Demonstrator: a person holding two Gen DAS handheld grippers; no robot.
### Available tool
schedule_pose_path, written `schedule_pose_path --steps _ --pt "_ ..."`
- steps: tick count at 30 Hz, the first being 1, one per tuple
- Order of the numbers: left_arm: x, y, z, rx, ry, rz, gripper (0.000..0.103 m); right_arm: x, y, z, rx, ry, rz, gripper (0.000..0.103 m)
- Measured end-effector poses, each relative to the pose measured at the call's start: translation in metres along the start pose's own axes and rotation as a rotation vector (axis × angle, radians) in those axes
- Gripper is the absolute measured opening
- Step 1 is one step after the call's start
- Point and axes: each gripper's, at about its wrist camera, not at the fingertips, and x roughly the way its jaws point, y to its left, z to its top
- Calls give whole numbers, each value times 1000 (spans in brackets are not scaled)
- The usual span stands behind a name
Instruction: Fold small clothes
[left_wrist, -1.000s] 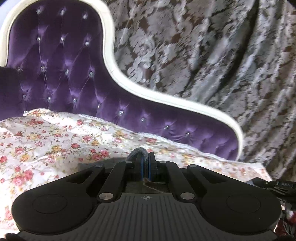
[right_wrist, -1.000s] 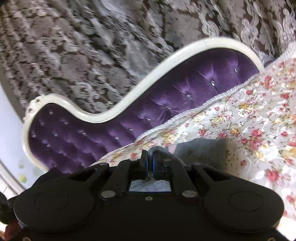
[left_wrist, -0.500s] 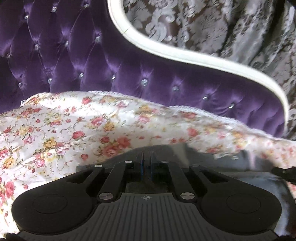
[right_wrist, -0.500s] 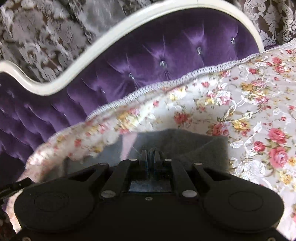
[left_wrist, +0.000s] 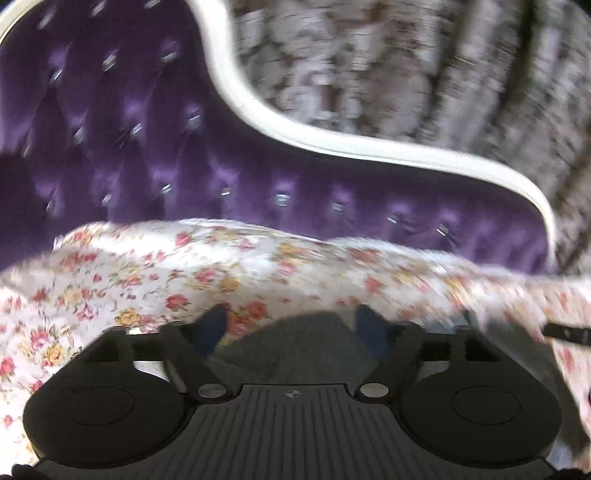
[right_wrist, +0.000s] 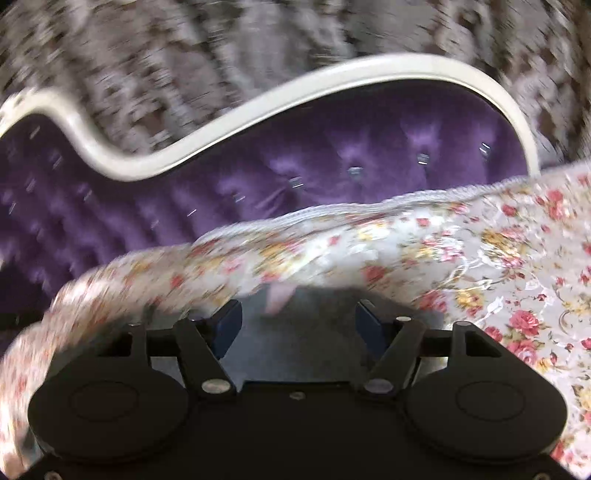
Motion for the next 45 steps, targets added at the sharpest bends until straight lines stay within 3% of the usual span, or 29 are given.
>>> schedule_pose_path --steps 4,8,11,13,14,15,17,23,27,29,30,31,32,39,43,45 --pt "-13 -38 -28 152 16 -18 88 -15 38 -22 -162 22 4 72" --pt "-10 -63 -52 249 43 -30 89 -13 71 -45 -326 46 -2 72" --pt "10 -65 -60 273 80 44 89 -1 79 -53 -385 68 -33 72" --pt "29 -57 -68 290 144 105 92 10 75 -57 -408 91 -103 72" --pt "35 -51 -73 273 155 100 95 16 68 -57 -393 101 -133 72" --pt "36 -41 -76 219 135 83 103 17 59 -58 -360 93 -132 80" --pt "38 -24 -79 105 144 59 103 19 44 -56 -299 90 -140 81" --pt "38 -29 -82 128 116 72 103 11 49 -46 -270 65 -153 80" --pt "33 -30 -88 127 85 76 103 6 66 -30 -267 23 -93 80" --pt "33 -30 -88 128 80 78 103 19 77 -21 -263 59 -59 71" --pt "33 -29 -88 126 80 76 103 28 82 -17 -269 80 -52 50" --pt "33 -29 -88 125 79 75 103 38 87 -14 -278 106 -50 22" --pt "32 -29 -88 124 78 75 103 49 92 -12 -285 131 -47 14" --pt "30 -29 -91 117 63 72 103 94 122 -30 -423 209 -25 13" --pt "29 -29 -91 115 59 72 103 106 114 -15 -318 252 -20 7" --pt "29 -29 -91 113 59 72 103 100 111 -9 -295 244 -17 13"
